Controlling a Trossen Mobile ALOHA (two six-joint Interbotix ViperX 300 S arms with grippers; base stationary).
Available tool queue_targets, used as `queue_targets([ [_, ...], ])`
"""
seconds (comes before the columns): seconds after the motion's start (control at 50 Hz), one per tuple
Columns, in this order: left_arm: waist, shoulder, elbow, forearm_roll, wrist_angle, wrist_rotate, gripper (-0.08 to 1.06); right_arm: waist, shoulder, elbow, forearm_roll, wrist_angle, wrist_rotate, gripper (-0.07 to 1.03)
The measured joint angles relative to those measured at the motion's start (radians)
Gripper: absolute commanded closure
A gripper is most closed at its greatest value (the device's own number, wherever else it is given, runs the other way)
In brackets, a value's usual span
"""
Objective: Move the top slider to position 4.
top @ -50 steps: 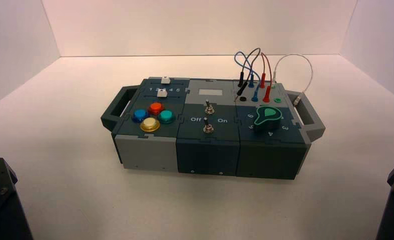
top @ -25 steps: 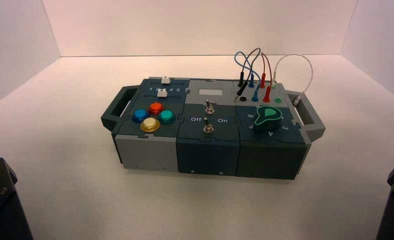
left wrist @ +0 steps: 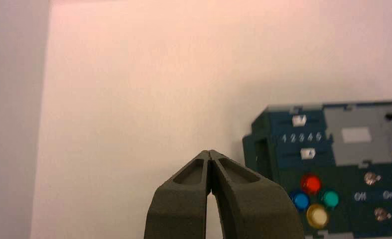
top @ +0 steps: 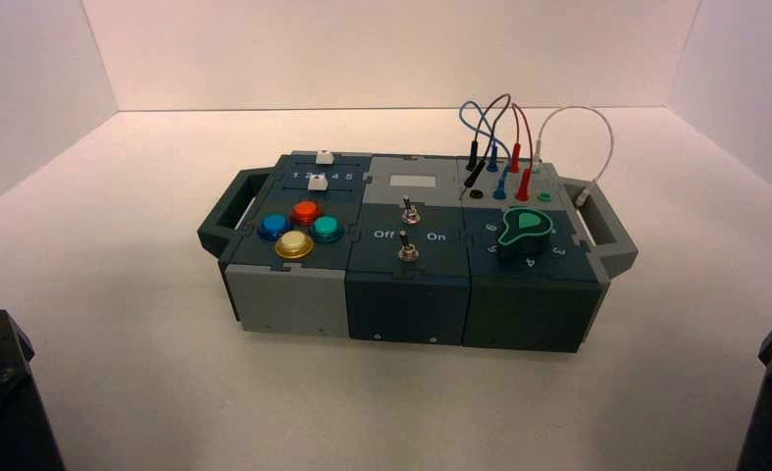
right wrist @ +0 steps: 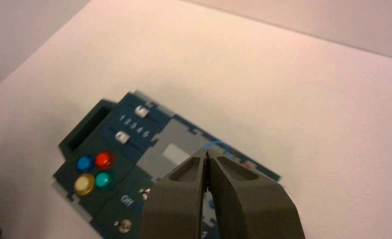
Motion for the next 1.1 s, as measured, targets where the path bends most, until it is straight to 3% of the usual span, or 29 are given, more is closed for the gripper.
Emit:
queue_targets([
  [0.24, -0.014, 0.133, -0.031, -0.021, 0.018, 0.0, 1.01, 0.095, 0.15, -0.077, 0.011, 0.015, 0.0, 0.98],
  [0.42, -0.038, 0.235, -0.069, -0.044, 0.018, 0.0, 1.01, 0.104, 0.244, -0.109, 0.015, 0.015, -0.002, 0.98],
  [0.62, -0.055, 0.42, -0.144, -0.1, 0.029, -0.002, 1.01, 0.106, 0.325, -0.15, 0.015, 0.014, -0.011, 0.98],
  [1.1, -0.178, 0.761, -0.324, -0.127, 0.023, -0.044, 1.01, 0.107, 0.345, -0.158, 0.017, 0.008, -0.012, 0.98],
])
